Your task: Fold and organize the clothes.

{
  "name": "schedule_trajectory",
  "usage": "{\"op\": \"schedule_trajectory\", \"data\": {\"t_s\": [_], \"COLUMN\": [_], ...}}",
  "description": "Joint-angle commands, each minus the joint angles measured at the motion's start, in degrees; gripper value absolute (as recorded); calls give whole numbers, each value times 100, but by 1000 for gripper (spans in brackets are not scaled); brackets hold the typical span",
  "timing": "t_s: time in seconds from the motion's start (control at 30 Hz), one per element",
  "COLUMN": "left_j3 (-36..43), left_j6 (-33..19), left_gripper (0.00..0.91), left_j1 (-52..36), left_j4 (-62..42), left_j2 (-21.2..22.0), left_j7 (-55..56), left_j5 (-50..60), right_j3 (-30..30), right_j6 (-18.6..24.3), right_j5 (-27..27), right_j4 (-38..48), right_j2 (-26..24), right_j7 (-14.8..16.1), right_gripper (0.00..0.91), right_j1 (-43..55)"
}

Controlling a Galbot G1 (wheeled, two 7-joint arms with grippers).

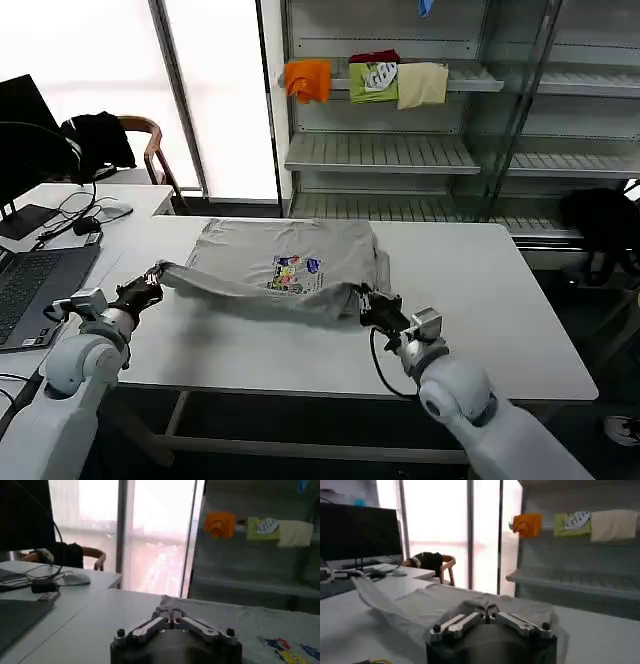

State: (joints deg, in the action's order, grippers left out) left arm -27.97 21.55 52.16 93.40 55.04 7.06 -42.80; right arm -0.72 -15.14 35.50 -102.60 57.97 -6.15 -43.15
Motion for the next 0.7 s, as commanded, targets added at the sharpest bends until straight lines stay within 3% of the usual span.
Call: {"op": "schedule_trajectory", "data": {"t_s": [0.03,0.4,0.7], "left_j3": [483,832,905], "left_j6": [-435,-466,-557], "left_gripper": [10,10,20], "left_j1": [-923,-1493,-1643], "left_j4": [-1059,-1819,-2288], "left_j2": [318,801,966], "left_j7": [124,151,94], "left_j5": [280,720,1041], "right_j3": [-5,-292,-370], "right_j6": [674,995,1050], "right_j5": [-65,-630,-777], "right_j4": [1240,2534,2810], "right_j2": [122,708,857], "right_j7": [457,620,740], "right_gripper": [0,0,0], "right_j1": [661,1492,1464]}}
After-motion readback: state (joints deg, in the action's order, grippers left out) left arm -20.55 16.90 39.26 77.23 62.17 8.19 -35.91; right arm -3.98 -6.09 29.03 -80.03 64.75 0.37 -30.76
